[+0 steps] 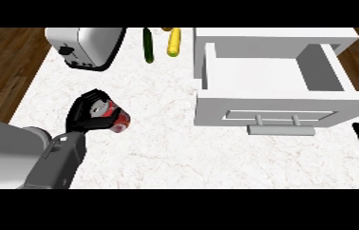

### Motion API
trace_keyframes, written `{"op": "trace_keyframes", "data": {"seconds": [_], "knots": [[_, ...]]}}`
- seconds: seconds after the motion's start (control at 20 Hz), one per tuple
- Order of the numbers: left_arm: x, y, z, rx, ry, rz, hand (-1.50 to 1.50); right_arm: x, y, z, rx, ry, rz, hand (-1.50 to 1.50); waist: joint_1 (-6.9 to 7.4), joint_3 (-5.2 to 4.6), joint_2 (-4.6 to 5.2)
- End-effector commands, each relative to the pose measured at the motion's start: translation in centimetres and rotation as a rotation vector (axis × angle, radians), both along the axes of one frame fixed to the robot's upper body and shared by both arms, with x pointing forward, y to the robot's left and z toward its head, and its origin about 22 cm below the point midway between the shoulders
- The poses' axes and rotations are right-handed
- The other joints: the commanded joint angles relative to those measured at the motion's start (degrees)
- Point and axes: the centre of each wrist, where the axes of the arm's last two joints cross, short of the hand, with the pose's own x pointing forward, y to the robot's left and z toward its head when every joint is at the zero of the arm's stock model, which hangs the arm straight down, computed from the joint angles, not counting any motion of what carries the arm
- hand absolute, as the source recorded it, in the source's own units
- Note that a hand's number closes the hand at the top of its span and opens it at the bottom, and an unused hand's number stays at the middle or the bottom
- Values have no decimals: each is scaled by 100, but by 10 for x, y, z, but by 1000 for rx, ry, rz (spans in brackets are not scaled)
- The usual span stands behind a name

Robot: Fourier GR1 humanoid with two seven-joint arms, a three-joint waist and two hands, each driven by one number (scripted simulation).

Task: Pick up the can, place it into the drawer and close the drawer

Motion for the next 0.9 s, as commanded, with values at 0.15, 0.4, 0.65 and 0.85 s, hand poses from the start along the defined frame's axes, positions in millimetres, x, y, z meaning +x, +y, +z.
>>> {"op": "trace_keyframes", "data": {"seconds": [0.15,0.4,0.65,0.85], "knots": [[9,-39,38,-25,-70,92,150,-10,-6,7,-14,-3,-6,-150,36,4,-25],[7,-67,88,3,-106,13,150,3,2,9,3,-18,-29,-150,45,-1,-10],[16,-109,139,36,-155,-8,150,2,-3,7,4,-23,-25,-150,-50,-5,21],[19,-130,173,41,-168,-25,150,-12,13,7,-11,-26,-12,-150,-98,-8,28]]}}
